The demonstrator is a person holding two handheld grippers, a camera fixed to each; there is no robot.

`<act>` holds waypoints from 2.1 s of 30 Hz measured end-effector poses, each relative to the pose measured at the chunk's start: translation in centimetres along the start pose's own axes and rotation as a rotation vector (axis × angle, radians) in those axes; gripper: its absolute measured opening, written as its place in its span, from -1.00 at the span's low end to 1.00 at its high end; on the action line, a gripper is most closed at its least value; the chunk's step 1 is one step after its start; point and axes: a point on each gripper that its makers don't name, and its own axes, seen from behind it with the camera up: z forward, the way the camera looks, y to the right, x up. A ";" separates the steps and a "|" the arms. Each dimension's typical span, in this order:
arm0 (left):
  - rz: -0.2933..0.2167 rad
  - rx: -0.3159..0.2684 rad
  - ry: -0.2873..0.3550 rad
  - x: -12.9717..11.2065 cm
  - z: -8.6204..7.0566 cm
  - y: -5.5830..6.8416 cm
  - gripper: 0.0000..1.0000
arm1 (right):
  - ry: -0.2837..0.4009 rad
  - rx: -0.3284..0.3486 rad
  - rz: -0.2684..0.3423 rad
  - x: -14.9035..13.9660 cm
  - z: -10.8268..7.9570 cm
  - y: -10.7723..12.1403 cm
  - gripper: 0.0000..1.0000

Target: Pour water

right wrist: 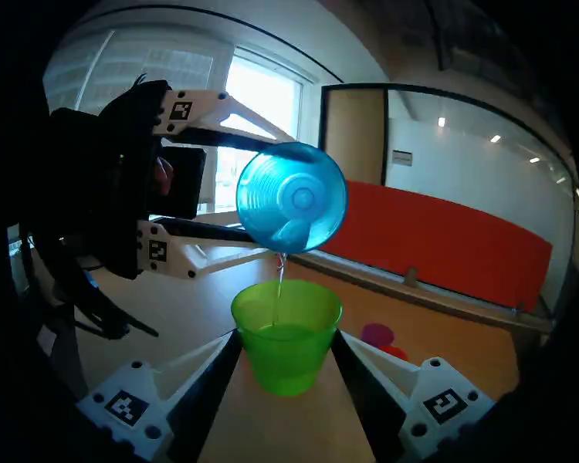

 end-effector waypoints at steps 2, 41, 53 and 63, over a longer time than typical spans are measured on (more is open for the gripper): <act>0.010 -0.001 0.003 0.0 0.2 0.0 0.62 | 0.000 0.000 0.001 0.0 0.0 0.0 0.73; 0.027 0.009 0.007 0.1 1.3 -0.2 0.62 | -0.001 -0.003 0.003 -0.1 -0.2 0.6 0.73; -0.088 0.007 -0.027 -0.6 1.0 0.0 0.62 | 0.002 -0.003 0.006 -0.2 -0.4 0.4 0.73; -0.231 0.013 -0.066 -1.4 0.8 0.0 0.61 | 0.004 -0.003 0.005 0.0 -0.4 0.2 0.73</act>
